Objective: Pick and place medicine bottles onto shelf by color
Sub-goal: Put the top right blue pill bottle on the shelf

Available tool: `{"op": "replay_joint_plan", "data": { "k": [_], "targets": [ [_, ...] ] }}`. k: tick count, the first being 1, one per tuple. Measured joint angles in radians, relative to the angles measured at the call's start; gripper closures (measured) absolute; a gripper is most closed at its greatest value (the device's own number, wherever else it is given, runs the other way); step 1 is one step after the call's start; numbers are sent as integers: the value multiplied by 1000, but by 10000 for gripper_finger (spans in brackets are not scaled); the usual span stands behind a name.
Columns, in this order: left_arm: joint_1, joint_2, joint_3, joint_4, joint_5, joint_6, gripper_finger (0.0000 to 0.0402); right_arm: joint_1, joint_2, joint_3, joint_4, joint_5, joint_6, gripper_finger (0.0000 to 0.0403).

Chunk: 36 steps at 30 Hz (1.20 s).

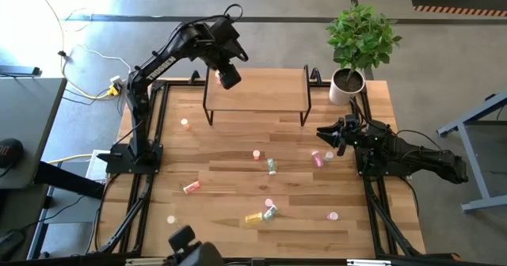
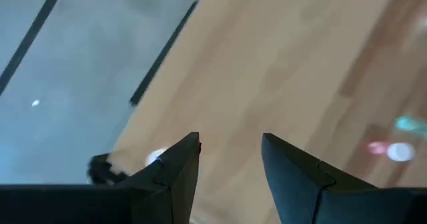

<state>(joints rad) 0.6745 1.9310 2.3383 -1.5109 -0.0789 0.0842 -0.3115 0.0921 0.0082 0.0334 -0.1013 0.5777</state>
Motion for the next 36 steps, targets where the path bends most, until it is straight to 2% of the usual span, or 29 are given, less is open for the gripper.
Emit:
{"op": "replay_joint_plan", "data": {
  "k": [4,15,22,30,36],
  "targets": [
    [-57,-12,0,15,32,-48,247,0,0,0,0,0,-1,261],
    [-232,-16,-1,155,34,-142,264,0,0,0,0,6,2,261],
    [-326,-16,-1,169,-35,-210,272,0,0,0,0,6,27,261],
    [-449,-15,-3,172,-67,-243,273,0,0,0,0,11,25,261],
    [-524,-35,-136,235,-98,-290,273,0,0,0,0,40,25,261]
  ]
}}
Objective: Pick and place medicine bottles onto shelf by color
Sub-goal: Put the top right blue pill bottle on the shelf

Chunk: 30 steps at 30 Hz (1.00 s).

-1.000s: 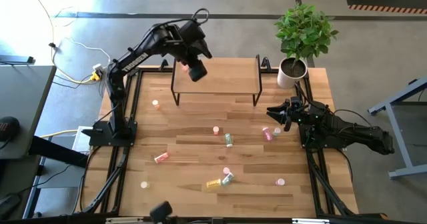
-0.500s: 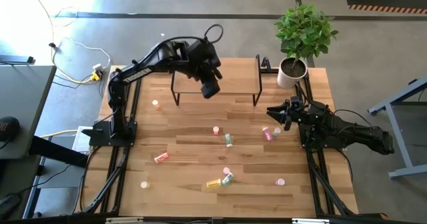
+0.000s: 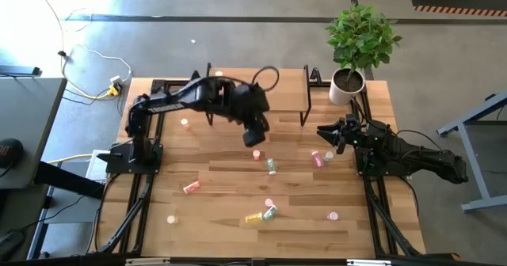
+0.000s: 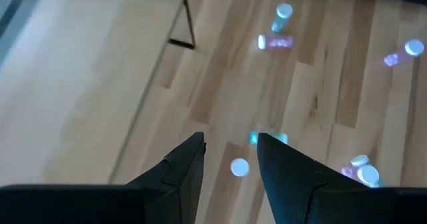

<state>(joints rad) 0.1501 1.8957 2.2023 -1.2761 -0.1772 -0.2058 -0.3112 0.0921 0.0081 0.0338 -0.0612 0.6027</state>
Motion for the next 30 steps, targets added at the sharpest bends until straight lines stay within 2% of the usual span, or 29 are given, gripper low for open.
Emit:
{"op": "replay_joint_plan", "data": {
  "k": [9,23,30],
  "targets": [
    [-61,-64,-269,187,8,-70,273,0,-1,13,-3,-1,1,261],
    [-124,-337,-771,623,18,-210,273,0,11,92,-22,-2,-10,261],
    [-132,-471,-964,739,20,-183,273,0,45,250,-209,24,-117,261]
  ]
}}
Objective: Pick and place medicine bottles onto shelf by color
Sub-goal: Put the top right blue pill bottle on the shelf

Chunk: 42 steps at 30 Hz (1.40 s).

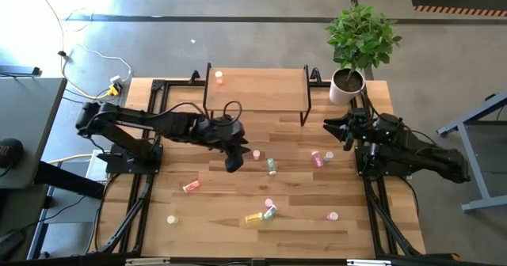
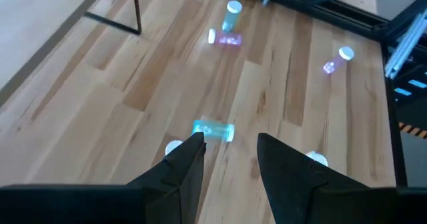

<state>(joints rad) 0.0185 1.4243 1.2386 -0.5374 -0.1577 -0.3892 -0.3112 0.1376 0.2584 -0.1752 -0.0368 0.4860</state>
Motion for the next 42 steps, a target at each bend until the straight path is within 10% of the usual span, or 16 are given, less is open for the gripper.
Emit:
{"op": "replay_joint_plan", "data": {
  "k": [18,42],
  "targets": [
    [-6,-380,-430,386,24,71,273,0,270,429,-772,42,198,261],
    [-5,-594,-622,612,95,58,273,0,647,468,-935,-163,461,261]
  ]
}}
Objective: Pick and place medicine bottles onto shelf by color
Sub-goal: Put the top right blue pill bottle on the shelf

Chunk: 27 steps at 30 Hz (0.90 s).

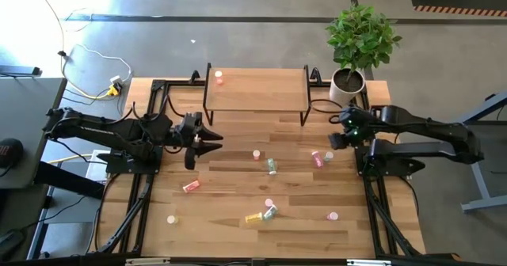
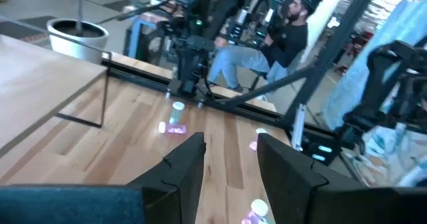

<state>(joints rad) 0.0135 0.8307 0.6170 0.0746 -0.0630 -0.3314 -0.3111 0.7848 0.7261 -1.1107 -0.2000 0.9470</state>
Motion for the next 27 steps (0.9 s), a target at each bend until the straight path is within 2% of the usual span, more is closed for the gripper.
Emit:
{"op": "replay_joint_plan", "data": {
  "k": [9,13,20,27],
  "targets": [
    [0,1,0,-1,28,20,272,0,60,-1,0,-18,22,260],
    [0,1,0,-3,28,18,269,0,81,-1,0,-18,16,245],
    [0,2,0,-3,8,-2,219,0,121,-1,0,31,48,194],
    [0,2,0,-3,18,-35,190,0,170,-2,1,50,112,192]
  ]
}}
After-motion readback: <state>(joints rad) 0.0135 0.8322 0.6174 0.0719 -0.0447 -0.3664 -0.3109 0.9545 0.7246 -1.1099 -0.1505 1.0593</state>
